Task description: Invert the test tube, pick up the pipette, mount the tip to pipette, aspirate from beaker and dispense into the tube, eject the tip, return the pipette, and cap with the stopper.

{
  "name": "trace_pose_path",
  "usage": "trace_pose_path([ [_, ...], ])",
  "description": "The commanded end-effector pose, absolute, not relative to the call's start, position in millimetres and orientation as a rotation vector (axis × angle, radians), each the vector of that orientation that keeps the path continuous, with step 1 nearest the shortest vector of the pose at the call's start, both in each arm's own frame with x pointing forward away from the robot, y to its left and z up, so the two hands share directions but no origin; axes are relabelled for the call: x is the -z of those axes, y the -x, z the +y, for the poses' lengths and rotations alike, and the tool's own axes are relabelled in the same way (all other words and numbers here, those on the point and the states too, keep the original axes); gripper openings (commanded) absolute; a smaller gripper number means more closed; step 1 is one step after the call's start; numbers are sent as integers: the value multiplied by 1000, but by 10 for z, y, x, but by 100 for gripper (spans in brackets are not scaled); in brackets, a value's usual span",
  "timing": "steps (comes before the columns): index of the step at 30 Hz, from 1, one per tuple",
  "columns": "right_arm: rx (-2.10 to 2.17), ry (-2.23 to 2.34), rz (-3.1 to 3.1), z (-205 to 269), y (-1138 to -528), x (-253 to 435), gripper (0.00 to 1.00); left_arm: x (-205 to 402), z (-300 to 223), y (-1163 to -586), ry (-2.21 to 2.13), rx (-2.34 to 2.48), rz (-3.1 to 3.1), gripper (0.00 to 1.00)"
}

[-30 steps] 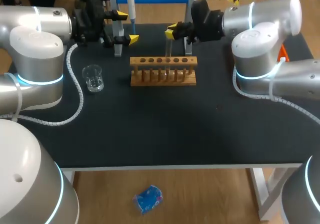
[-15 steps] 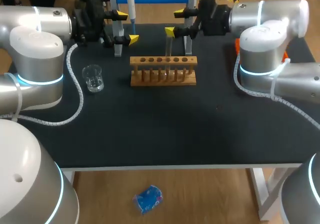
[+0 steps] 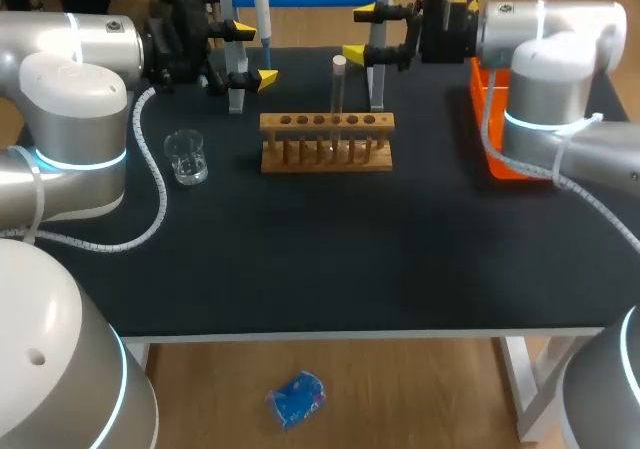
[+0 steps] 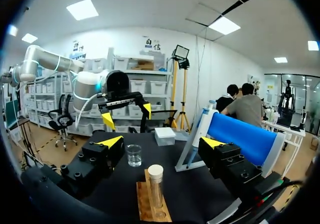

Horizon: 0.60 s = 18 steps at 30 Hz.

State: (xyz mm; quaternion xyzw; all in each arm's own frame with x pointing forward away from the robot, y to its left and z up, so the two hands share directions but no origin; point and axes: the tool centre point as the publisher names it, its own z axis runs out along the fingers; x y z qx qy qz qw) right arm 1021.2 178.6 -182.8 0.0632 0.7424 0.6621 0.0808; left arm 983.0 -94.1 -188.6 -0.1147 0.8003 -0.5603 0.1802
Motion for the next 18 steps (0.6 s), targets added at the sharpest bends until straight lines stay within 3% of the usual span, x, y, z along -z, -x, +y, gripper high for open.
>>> trace_pose_path([
  [1, -1983, -183, 2238, 1810, -10229, 1802, 47, 1902, -946, -9829, 324, 1586, 2254, 100],
  [2, -1986, -185, 2239, 1818, -10223, 1796, 32, 1902, -946, -9829, 324, 1586, 2254, 100],
  [3, -1986, -183, 2240, 1829, -10214, 1790, 6, 1902, -946, -9829, 324, 1586, 2254, 100],
  [4, -1987, -182, 2241, 1834, -10210, 1787, 0, 1902, -946, -9829, 324, 1586, 2254, 100],
  [18, -2076, -173, 2197, 1993, -10200, 1877, 0, 1902, -946, -9829, 324, 1586, 2254, 100],
])
